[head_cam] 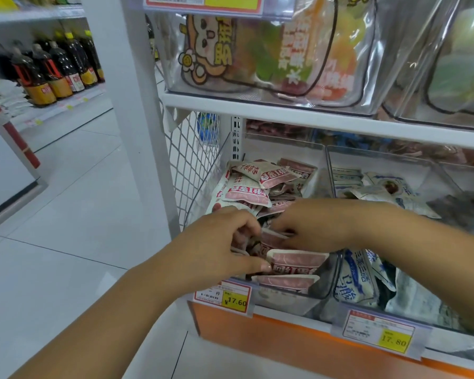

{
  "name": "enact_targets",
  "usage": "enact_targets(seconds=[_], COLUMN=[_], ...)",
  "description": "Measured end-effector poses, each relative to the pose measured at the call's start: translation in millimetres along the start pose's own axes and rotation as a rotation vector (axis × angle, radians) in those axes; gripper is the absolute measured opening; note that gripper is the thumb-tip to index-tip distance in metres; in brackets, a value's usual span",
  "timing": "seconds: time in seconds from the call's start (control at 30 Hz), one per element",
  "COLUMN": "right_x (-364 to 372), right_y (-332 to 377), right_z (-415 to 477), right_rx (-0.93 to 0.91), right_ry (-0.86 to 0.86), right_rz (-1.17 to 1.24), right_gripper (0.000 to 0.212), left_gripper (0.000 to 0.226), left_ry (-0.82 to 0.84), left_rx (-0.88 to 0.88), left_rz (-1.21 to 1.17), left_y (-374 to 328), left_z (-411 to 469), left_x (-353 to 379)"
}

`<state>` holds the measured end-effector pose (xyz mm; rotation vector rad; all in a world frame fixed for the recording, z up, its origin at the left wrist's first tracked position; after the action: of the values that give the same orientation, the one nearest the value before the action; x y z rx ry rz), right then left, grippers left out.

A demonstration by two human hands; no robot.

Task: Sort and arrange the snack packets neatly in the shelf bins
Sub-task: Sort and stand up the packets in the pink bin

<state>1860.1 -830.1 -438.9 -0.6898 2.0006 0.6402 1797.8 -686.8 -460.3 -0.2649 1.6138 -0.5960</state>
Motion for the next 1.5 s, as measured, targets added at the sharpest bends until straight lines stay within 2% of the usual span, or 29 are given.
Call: enact_targets(seconds=[0.1, 0.23, 0.37, 0.47, 0.53, 0.63, 0.67, 0.77, 0.87, 1.03, 1.1, 1.17, 1.23, 1.27, 1.4, 1.5], right_x=[-10.4, -38.0, -25.3, -19.6, -23.1, -33.8, -38.4, -52.8, -57.4, -24.3, -12.6, -12.2, -17.8, -20.7, -26.1, -26.3], right_y=[-7.8, -30.8, -38.8, -38.8, -39.1, -41.5, -42.8, -43.9, -41.1, -20.8, -10.6, -6.1, -9.0, -11.7, -22.0, -30.5], right_z=[-17.1, -17.6, 4.6, 11.7, 6.7, -8.0, -12.7, -23.7, -26.5, -9.2, -5.8, -7.7, -12.1, -13.4, 1.4, 15.1], right_rx=[0.007, 0.059, 0.114, 0.098, 0.053, 0.001, -0.001, -0.002, -0.002, -0.007, -0.004, 0.01, 0.045, 0.056, 0.072, 0.098], right_ry=[0.061, -0.237, -0.218, -0.221, -0.275, -0.395, -0.426, -0.463, -0.41, -0.123, -0.009, 0.077, 0.157, 0.181, 0.12, 0.024], right_rz=[0.13, 0.266, 0.091, 0.048, 0.152, 0.372, 0.417, 0.442, 0.359, 0.266, 0.141, 0.124, 0.199, 0.25, 0.228, 0.176], right_gripper=[0.022, 0.015, 0.031, 0.02, 0.013, 0.015, 0.014, 0.013, 0.009, 0.01, 0.018, 0.025, 0.027, 0.026, 0.02, 0.026], left_gripper=[0.044, 0.029, 0.021, 0.02, 0.026, 0.05, 0.05, 0.027, 0.019, 0.018, 0.03, 0.05, 0.062, 0.06, 0.043, 0.033], left_ry=[-0.064, -0.158, -0.157, -0.119, -0.13, -0.112, -0.093, -0.055, -0.034, -0.013, -0.051, -0.091, -0.069, -0.037, 0.029, 0.063], left_rx=[0.041, 0.112, 0.173, 0.159, 0.129, 0.108, 0.13, 0.196, 0.196, 0.184, 0.132, 0.055, 0.057, 0.089, 0.116, 0.132], left_rz=[0.077, 0.098, 0.146, 0.064, -0.005, -0.062, -0.041, 0.015, 0.016, 0.002, -0.069, -0.126, -0.038, 0.037, 0.118, 0.125], left_y=[-6.5, -12.7, -16.5, -12.3, -12.3, -13.4, -14.9, -16.7, -15.3, -14.1, -11.8, -9.3, -13.2, -17.3, -17.5, -15.7], left_z=[-3.6, 4.4, 7.6, 6.6, 5.6, 6.0, 6.7, 7.5, 6.3, 6.2, 4.6, 3.2, 3.0, 3.0, 3.6, 2.2], left_x=[6.2, 10.7, 14.5, 15.0, 13.4, 13.1, 13.6, 11.7, 13.7, 13.6, 7.4, 4.7, 8.7, 11.6, 13.0, 12.0])
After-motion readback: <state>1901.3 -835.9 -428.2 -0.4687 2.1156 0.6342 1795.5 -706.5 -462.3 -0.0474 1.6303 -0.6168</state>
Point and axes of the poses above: each hand's wrist, its own z-axis towards the middle knuckle, its own x-axis out of the palm, y = z × x, the point moved 4 cm from there along z, towards the middle knuckle, and after that the axes turned 8 degrees about z, right-handed, at the moved point
